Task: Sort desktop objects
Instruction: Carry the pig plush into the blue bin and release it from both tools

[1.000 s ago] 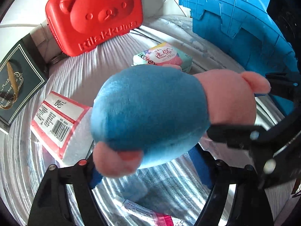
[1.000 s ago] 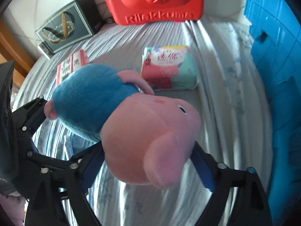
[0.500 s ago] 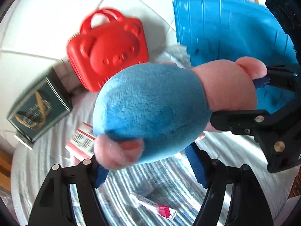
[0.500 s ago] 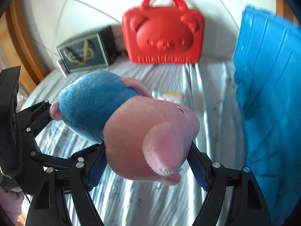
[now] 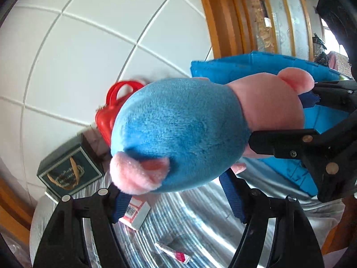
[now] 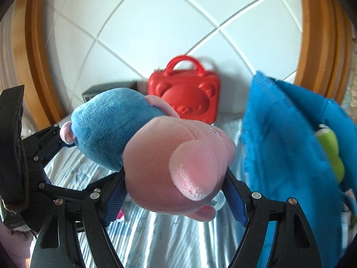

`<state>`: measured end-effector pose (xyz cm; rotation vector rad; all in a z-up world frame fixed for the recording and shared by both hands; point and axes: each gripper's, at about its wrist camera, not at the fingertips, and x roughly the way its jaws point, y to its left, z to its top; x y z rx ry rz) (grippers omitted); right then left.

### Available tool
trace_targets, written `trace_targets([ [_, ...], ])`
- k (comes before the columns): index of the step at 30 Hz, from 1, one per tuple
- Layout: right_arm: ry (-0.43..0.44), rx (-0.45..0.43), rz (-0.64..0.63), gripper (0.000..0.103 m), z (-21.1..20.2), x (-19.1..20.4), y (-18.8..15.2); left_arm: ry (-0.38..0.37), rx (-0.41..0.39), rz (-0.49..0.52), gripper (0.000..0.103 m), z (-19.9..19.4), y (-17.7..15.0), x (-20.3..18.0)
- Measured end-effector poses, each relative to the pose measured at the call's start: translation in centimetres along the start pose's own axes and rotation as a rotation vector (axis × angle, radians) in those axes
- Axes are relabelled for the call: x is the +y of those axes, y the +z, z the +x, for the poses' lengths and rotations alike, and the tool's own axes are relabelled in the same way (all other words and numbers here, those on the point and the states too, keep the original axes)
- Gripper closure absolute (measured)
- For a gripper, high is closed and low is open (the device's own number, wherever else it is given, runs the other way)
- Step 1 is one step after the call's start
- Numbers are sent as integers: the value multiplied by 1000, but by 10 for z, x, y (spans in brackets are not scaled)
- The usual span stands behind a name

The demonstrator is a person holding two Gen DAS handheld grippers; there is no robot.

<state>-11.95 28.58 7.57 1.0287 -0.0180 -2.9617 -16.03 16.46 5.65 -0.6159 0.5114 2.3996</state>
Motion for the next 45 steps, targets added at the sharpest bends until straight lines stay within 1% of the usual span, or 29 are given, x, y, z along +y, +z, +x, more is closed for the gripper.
trace_targets([
  [5, -50, -61, 6, 24, -44, -25, 8, -16, -68, 30, 30, -21, 39, -32],
  [8, -86, -95, 11, 24, -70, -48, 18, -34, -111, 48, 30, -30, 67, -55],
  [12, -135, -137, 25, 24, -104, -92, 30, -72, -160, 73, 30, -37, 109, -93],
  [15, -172, -154, 41, 24, -127, -132, 35, -96, -185, 104, 30, -34, 142, -131],
  [17, -194, -158, 54, 24, -139, -161, 36, -117, -191, 124, 30, -31, 161, -158],
  [20, -230, -153, 75, 24, -150, -205, 34, -162, -170, 143, 30, -20, 187, -195],
  [25, -225, -106, 158, 24, -162, -279, 24, -204, -94, 168, 30, 11, 225, -259],
  [27, -223, -94, 173, 24, -163, -302, 18, -227, -55, 177, 30, 26, 237, -281],
  [31, -218, -33, 222, 24, -160, -349, 4, -276, 55, 184, 30, 64, 252, -318],
  [34, -191, 46, 259, 24, -145, -379, -7, -289, 150, 205, 30, 92, 250, -336],
  [35, -177, 75, 269, 23, -139, -382, -12, -288, 186, 211, 30, 101, 248, -341],
  [37, -141, 138, 304, 23, -120, -396, -23, -294, 272, 213, 30, 122, 244, -351],
  [38, -126, 162, 322, 23, -114, -400, -29, -296, 330, 210, 30, 134, 240, -356],
  [41, -41, 275, 419, 23, -88, -423, -43, -285, 461, 224, 30, 160, 229, -365],
  [42, -18, 285, 449, 23, -86, -429, -44, -275, 481, 227, 30, 165, 226, -366],
  [43, -15, 284, 455, 23, -87, -432, -44, -269, 490, 224, 30, 165, 220, -364],
  [45, -52, 289, 438, 23, -89, -432, -44, -264, 479, 215, 30, 164, 221, -362],
])
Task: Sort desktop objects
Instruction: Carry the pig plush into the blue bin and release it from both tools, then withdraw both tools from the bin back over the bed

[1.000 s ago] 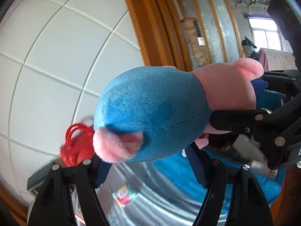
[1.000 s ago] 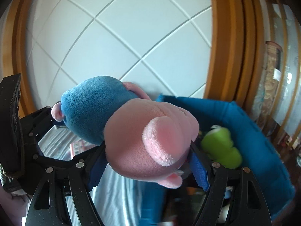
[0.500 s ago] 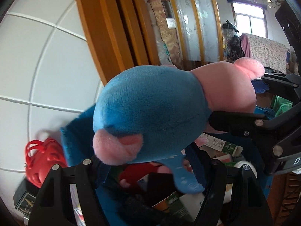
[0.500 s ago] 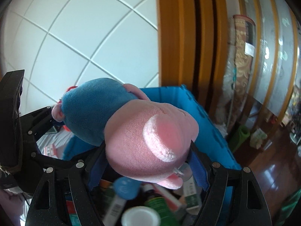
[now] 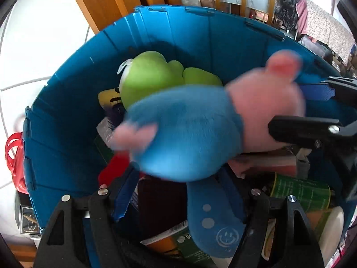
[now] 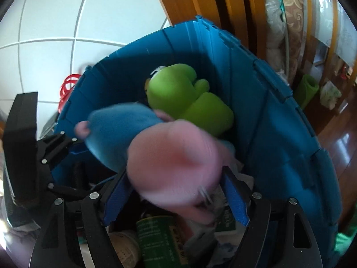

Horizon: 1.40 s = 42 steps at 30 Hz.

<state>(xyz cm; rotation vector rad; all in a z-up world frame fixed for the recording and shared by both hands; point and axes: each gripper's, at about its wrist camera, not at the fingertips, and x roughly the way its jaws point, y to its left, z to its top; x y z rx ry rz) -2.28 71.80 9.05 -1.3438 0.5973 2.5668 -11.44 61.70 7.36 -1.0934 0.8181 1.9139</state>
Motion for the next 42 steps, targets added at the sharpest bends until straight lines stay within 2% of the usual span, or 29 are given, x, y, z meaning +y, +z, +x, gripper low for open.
trace_targets([
  [3, -23, -3, -12, 17, -4, 5, -3, -11, -14, -18, 30, -5, 5, -2],
  [4, -27, -8, -19, 14, -6, 8, -5, -3, -20, -22, 30, -10, -6, 5],
  [7, -50, -25, -27, 6, -7, 4, -2, 16, -44, -31, 30, -20, -8, 15],
  [13, -58, -92, -23, 0, -19, 10, 2, 18, -119, -99, 30, -51, -11, 40],
  [20, -32, -209, -76, 0, -62, 47, -11, 34, -228, -203, 30, -101, -45, 68],
  [26, 52, -304, -140, 0, -88, 101, -31, 95, -350, -292, 30, -149, -105, 94],
  [30, 132, -328, -199, 0, -89, 146, -45, 189, -394, -385, 26, -170, -162, 123],
  [35, 198, -360, -273, 0, -80, 205, -64, 332, -413, -509, 26, -188, -235, 166],
  [38, 252, -353, -318, 0, -67, 240, -75, 365, -419, -580, 26, -193, -282, 191],
  [42, 309, -333, -357, 0, -45, 286, -90, 456, -374, -665, 26, -187, -339, 219],
])
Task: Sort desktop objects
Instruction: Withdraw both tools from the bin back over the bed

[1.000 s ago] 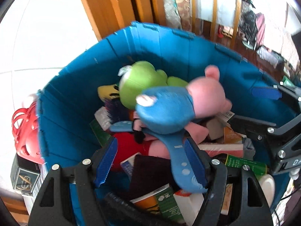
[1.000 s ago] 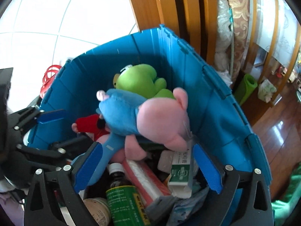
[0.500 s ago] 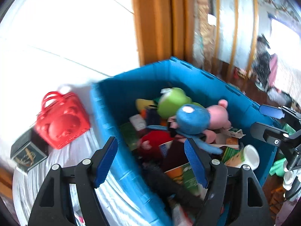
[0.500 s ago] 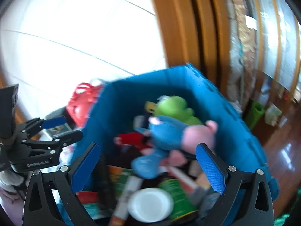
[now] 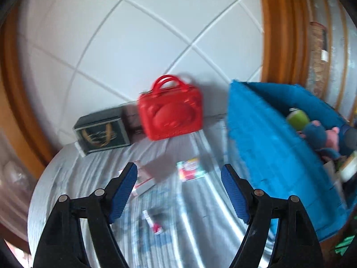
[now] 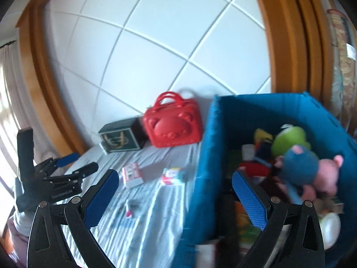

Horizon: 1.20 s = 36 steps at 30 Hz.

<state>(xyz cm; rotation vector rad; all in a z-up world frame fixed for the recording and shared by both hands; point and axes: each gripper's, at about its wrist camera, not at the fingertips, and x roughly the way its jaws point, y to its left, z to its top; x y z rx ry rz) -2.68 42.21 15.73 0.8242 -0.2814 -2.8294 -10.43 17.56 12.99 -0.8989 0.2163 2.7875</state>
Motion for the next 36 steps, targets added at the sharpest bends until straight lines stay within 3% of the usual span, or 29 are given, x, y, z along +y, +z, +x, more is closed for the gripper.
trace_targets([
  [7, 14, -1, -49, 0, 52, 60, -19, 154, 74, -99, 26, 41, -62, 68],
  [14, -18, 77, -72, 0, 130, 87, -49, 121, 222, -235, 26, 107, -133, 101],
  [19, -78, 162, -56, 0, 185, 74, -71, 101, 286, -295, 26, 148, -164, 103],
  [24, -103, 260, -7, 0, 234, 51, -93, 75, 334, -288, 32, 190, -176, 96],
  [27, -131, 316, 17, 0, 262, 34, -106, 48, 377, -299, 41, 215, -182, 91],
  [33, -150, 414, 33, 0, 304, 8, -122, -2, 479, -310, 70, 262, -200, 87],
  [36, -158, 434, 40, 0, 317, 2, -128, 2, 456, -237, 85, 268, -198, 79],
])
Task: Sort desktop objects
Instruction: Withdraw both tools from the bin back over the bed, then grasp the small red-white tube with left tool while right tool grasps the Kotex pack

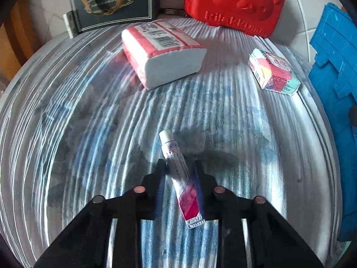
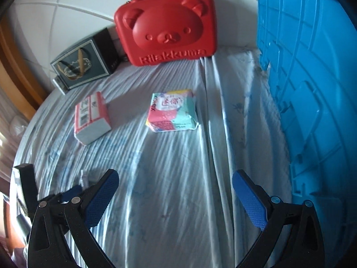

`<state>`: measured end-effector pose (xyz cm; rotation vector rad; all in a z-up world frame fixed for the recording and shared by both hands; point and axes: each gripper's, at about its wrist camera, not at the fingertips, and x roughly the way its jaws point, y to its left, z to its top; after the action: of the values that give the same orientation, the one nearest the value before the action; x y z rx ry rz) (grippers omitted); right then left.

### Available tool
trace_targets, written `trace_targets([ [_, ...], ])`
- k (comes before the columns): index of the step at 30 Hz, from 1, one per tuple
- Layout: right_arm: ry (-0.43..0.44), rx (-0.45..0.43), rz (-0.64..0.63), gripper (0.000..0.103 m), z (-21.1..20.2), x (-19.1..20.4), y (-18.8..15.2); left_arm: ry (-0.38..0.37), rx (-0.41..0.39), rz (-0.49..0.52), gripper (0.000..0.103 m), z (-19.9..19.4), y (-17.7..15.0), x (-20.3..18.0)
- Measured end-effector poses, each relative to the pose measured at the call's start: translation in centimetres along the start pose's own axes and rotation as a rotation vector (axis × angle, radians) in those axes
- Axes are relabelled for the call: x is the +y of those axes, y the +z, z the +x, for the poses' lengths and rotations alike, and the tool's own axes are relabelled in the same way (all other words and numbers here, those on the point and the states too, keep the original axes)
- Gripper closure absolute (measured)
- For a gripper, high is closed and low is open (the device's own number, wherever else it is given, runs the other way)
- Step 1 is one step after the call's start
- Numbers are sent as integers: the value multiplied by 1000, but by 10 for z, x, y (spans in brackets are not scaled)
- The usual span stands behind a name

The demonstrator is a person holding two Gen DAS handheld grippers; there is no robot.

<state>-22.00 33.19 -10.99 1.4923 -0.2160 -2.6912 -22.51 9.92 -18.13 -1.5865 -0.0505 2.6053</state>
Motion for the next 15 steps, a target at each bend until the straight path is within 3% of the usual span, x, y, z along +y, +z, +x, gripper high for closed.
trace_targets([
  [5, -11, 32, 30, 0, 23, -1, 0, 11, -18, 5, 86, 2, 11, 9],
  [15, -51, 35, 1, 0, 72, 17, 32, 78, -118, -100, 86, -6, 46, 81],
])
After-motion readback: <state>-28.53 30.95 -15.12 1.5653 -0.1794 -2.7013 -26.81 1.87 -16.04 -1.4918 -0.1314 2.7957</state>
